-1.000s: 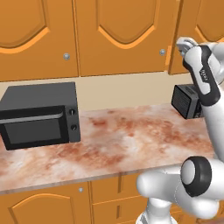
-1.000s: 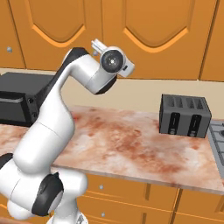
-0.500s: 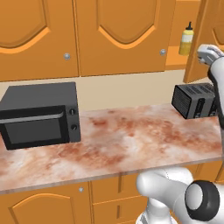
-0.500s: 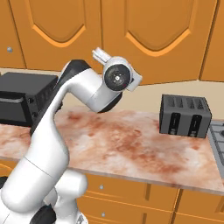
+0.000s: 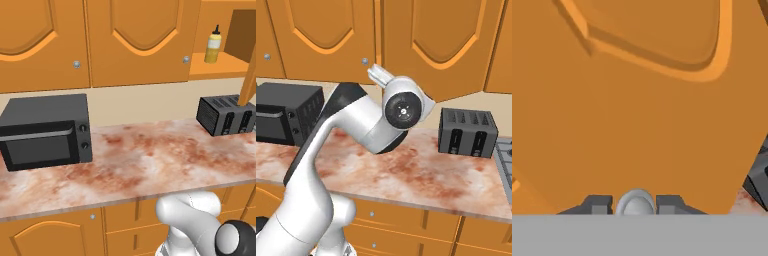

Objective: Move the mayonnaise and mustard from the cabinet to the dining counter.

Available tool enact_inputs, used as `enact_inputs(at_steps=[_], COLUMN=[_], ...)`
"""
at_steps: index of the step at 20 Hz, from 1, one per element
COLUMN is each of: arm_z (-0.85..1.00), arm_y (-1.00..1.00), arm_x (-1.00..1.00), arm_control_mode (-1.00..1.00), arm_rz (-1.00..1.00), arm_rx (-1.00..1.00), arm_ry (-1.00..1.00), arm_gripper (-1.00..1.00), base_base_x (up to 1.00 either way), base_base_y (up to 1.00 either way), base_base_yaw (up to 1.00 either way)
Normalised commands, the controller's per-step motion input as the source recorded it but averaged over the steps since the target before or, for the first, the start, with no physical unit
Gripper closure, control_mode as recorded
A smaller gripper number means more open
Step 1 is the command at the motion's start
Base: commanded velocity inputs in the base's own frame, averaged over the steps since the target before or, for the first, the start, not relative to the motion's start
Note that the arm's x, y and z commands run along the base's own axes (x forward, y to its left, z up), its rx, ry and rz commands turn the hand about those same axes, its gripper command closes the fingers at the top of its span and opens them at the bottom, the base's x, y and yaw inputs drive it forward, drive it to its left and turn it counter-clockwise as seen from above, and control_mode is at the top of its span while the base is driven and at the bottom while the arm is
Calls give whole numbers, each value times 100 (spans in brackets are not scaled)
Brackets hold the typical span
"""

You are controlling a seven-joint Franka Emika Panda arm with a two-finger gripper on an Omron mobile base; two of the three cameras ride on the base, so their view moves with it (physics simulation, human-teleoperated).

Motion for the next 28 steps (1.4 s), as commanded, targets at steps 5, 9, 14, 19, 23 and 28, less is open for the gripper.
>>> enact_inputs(at_steps=[5,9,14,19,23,28], arm_z=[-21,0,10,11,-3,-20], arm_y=[31,0,3,74,100,100], arm_x=[0,-69,-100,-53,16,52], arm_control_mode=[-100,-100,-100,-100,-100,-100], arm_rz=[3,0,0,-6,-19,-25], arm_rx=[-5,-5,-10,-22,-36,-42], arm_ry=[8,11,0,1,4,8], arm_gripper=[-100,-100,-100,-100,-100,-100], base_base_x=[0,0,0,0,0,0], base_base_y=[0,0,0,0,0,0], base_base_yaw=[0,0,0,0,0,0])
